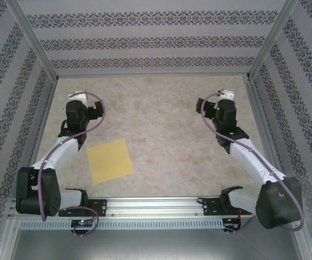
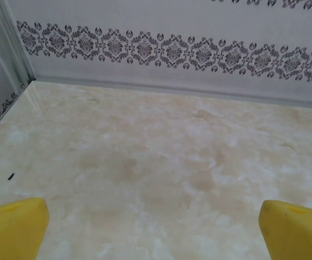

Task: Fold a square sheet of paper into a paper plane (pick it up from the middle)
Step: Move the square sheet of paper to the center of the table.

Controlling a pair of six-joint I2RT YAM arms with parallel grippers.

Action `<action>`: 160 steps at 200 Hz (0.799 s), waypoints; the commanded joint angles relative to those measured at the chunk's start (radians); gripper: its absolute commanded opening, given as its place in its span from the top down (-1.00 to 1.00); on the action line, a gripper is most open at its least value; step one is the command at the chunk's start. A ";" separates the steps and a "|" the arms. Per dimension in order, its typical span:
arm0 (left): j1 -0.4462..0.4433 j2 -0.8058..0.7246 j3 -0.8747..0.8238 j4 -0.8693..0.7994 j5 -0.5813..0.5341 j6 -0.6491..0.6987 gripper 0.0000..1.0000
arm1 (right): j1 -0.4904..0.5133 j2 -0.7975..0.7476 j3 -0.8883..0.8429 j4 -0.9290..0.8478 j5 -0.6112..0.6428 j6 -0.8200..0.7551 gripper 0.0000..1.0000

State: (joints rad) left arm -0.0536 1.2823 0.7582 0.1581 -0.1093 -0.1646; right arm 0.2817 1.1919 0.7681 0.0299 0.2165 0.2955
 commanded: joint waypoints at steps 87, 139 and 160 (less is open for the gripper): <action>0.020 0.000 0.350 -0.626 0.003 -0.228 -1.00 | 0.738 0.771 0.665 -0.421 0.121 -0.100 -0.96; 0.040 0.022 0.385 -0.683 0.016 -0.245 -1.00 | 0.817 0.952 0.846 -0.565 0.062 -0.200 -0.96; 0.040 0.033 0.392 -0.683 0.026 -0.245 -1.00 | 0.827 0.993 0.887 -0.612 0.058 -0.228 -0.96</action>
State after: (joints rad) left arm -0.0261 1.3029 1.1141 -0.4843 -0.1024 -0.3874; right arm 1.0943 2.1437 1.5948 -0.4820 0.2848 0.1307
